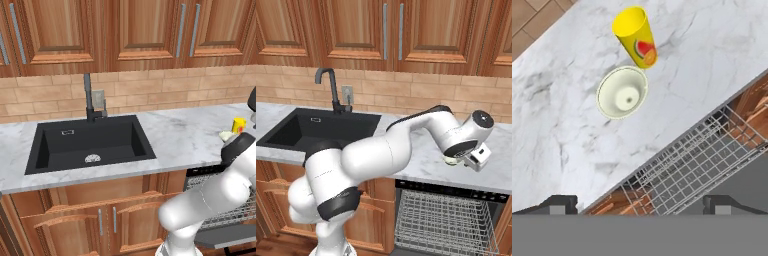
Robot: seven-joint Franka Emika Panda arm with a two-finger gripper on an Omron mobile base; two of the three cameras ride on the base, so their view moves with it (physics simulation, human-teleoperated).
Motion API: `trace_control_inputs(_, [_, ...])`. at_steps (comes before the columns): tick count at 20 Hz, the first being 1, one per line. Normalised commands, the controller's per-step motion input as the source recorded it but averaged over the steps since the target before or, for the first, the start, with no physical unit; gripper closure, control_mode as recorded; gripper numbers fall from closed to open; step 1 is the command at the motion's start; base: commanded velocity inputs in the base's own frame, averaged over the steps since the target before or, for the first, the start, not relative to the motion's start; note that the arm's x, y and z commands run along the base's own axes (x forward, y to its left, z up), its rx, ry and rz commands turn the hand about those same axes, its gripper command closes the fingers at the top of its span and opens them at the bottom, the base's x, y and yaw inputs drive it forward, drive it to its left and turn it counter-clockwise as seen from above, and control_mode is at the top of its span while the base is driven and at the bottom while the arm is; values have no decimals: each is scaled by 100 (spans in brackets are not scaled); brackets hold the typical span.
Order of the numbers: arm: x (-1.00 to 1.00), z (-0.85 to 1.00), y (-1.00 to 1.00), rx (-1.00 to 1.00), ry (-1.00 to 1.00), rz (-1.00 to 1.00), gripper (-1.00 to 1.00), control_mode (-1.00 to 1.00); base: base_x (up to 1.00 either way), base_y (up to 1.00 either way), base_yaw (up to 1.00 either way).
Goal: Pick up the cup and bowl from the counter, place them in the dishwasher, and close the dishwasher door.
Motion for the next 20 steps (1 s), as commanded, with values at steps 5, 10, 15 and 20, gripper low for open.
trace_control_inputs(5, [19, -3, -25, 1, 0, 0, -100, -100, 0, 0, 0])
trace_control_inputs(10, [26, 0, -27, 3, 0, 0, -100, -100, 0, 0, 0])
trace_control_inputs(15, [29, 0, -27, 5, 0, 0, -100, -100, 0, 0, 0])
trace_control_inputs(20, [33, 0, -27, 5, 0, 0, -100, -100, 0, 0, 0])
